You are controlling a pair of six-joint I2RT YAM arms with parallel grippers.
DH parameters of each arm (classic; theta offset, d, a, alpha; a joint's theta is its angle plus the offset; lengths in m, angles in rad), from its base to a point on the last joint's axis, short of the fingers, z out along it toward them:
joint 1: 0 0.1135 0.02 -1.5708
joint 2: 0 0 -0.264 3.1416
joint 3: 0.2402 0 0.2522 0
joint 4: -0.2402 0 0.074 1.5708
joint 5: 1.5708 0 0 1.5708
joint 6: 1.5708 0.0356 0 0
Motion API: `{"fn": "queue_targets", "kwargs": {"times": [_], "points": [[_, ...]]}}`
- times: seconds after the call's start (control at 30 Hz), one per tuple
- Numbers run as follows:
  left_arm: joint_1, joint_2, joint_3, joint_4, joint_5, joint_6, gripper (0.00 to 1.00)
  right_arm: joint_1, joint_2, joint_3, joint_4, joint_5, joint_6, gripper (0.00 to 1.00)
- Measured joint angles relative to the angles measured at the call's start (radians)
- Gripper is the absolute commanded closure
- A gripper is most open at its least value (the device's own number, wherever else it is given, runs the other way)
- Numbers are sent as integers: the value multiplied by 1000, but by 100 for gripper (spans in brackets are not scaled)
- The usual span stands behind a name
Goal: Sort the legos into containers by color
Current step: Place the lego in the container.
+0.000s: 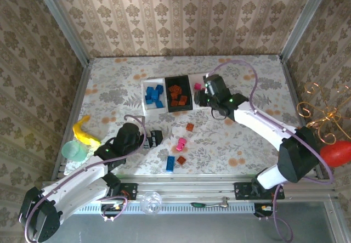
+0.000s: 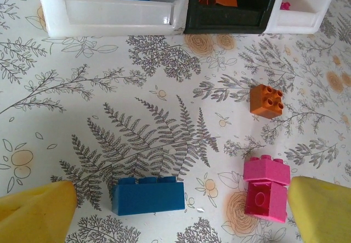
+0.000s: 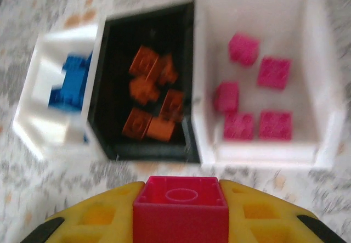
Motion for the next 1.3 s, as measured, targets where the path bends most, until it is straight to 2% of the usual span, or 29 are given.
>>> {"fn": "queue_targets", "kwargs": {"times": [0.2,0.43,0.53,0.63,0.7,0.93,1.13,1.3], "points": [[0,0,-6,7,7,-17,0,-92,179,157,2,4,0,74],[-11,-5,-8,6,10,-22,0,-108,457,386,-56,16,1,70],[-13,-18,-11,0,10,-22,0,-113,526,434,-82,24,5,62],[-13,-27,-12,-2,10,-22,0,-120,571,473,-115,24,21,44],[-13,-27,-12,-3,10,-22,0,-127,591,498,-128,24,23,36],[-15,-26,-12,-21,13,-21,0,-127,534,453,-120,24,27,31],[-16,0,-5,-45,13,-21,0,-80,275,236,-49,23,28,30],[-29,66,36,-57,16,-11,1,21,40,46,32,23,27,30]]}}
